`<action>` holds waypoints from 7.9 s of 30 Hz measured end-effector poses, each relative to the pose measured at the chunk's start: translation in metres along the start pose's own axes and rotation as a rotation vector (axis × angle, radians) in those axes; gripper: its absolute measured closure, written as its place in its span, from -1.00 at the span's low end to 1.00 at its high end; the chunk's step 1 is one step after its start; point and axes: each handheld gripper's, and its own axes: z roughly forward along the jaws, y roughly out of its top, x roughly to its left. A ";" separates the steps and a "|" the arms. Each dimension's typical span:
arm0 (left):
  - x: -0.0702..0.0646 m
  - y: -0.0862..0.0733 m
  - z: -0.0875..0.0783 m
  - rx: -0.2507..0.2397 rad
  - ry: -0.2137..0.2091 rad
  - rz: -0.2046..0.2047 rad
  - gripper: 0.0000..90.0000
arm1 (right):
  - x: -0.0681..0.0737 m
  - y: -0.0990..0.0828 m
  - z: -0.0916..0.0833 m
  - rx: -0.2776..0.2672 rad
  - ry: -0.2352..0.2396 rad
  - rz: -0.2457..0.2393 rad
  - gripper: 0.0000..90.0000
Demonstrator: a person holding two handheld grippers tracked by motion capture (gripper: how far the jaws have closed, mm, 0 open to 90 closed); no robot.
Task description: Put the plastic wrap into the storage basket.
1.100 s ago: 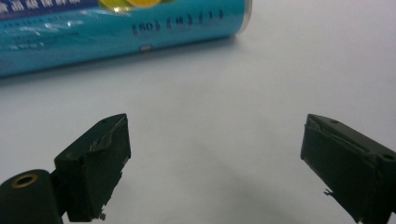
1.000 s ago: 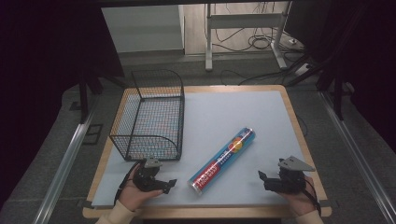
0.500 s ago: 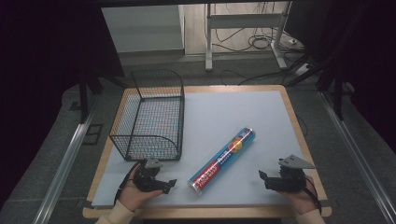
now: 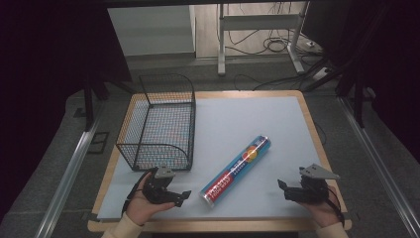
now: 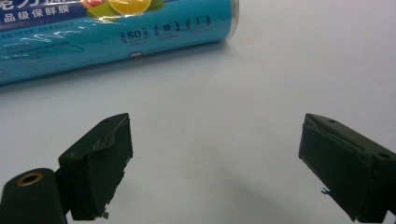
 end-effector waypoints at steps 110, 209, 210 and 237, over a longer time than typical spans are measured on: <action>-0.086 0.141 0.118 0.281 -0.034 0.184 -0.70 | 0.001 -0.005 0.006 0.063 -0.031 -0.061 -0.75; -0.040 0.195 0.048 0.168 -0.019 0.148 -0.30 | -0.001 -0.004 0.004 0.055 -0.051 -0.056 -0.74; -0.039 0.196 0.047 0.166 -0.017 0.148 -0.30 | -0.001 -0.004 0.004 0.055 -0.051 -0.056 -0.74; -0.022 0.207 0.020 0.121 0.031 0.142 -0.30 | -0.001 -0.003 0.003 0.045 -0.053 -0.051 -0.74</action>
